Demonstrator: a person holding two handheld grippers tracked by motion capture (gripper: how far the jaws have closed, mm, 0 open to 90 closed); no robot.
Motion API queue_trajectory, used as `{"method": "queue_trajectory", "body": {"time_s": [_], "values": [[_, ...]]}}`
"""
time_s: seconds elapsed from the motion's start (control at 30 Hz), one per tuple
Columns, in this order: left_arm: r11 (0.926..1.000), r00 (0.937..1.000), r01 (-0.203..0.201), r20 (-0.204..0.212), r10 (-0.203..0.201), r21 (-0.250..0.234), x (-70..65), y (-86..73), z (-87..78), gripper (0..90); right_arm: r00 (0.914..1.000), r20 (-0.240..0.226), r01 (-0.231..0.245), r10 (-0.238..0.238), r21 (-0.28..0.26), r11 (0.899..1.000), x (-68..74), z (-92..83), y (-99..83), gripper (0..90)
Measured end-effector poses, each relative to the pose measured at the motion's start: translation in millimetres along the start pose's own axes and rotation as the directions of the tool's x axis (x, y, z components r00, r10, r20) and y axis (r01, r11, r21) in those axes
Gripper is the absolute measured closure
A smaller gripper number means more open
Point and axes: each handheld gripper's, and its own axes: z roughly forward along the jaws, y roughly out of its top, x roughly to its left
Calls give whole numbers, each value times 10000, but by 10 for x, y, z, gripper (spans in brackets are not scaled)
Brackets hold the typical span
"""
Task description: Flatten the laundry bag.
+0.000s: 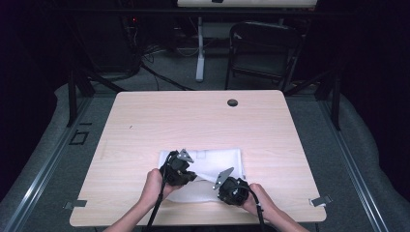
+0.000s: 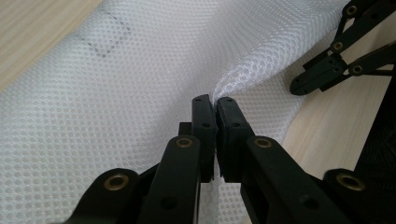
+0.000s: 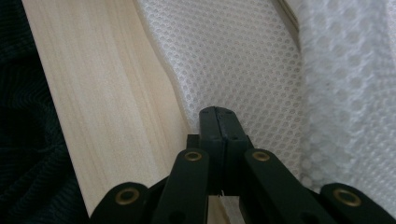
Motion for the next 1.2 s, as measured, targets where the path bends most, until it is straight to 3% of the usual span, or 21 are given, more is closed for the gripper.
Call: {"method": "queue_trajectory", "body": {"time_s": [0.6, 1.2], "values": [[9999, 9978, 64, -665, -74, -151, 202, 317, -46, 873, 9998, -7, 180, -180, -81, 9998, 15, 5, 0, 900], [9999, 9896, 2, -1435, -26, -167, 347, 587, -91, 874, 9997, 68, 227, -226, -62, 9997, 22, 3, 1, 900]]}}
